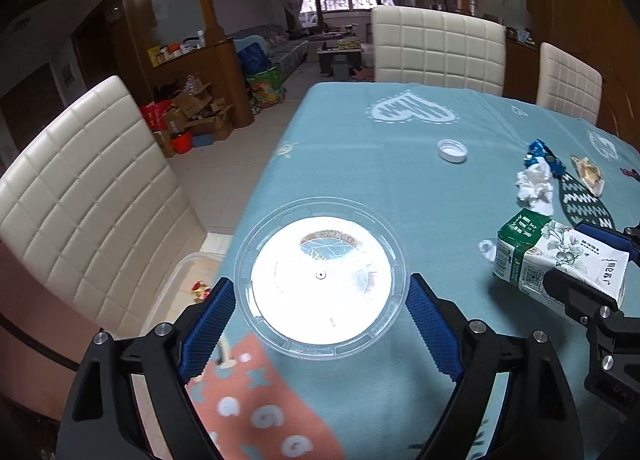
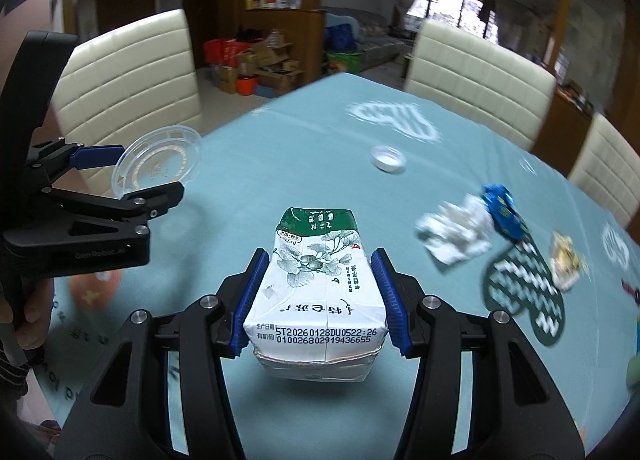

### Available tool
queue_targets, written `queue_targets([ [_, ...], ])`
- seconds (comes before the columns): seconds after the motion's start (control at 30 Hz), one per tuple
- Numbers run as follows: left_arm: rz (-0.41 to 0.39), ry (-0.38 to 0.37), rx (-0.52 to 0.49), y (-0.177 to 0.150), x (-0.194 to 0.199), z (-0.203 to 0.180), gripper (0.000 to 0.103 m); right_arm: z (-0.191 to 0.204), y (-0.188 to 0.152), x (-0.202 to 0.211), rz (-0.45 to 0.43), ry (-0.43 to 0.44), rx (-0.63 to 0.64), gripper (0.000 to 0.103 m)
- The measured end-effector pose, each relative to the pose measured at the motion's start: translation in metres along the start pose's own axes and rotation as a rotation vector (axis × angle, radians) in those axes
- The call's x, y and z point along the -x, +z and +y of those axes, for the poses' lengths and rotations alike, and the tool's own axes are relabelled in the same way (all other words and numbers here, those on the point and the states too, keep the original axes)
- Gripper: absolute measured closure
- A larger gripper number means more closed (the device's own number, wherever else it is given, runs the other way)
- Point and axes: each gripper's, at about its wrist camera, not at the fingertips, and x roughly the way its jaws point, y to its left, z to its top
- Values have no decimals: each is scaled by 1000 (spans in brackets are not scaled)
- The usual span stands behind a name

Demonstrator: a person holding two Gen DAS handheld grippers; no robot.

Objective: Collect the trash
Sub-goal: 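Carry the milk carton with the right tool while the left tool carries the clear lid to the bin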

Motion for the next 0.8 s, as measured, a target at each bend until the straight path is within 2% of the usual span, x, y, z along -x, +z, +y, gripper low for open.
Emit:
queue_targets([
  [0.53,-10,207,154,-28,-3,122,19,119,58,-42,-18,136,217,48],
  [0.8,-53,288,145,-26,-3,156,19,151,80,-54,-32,148,265,48],
])
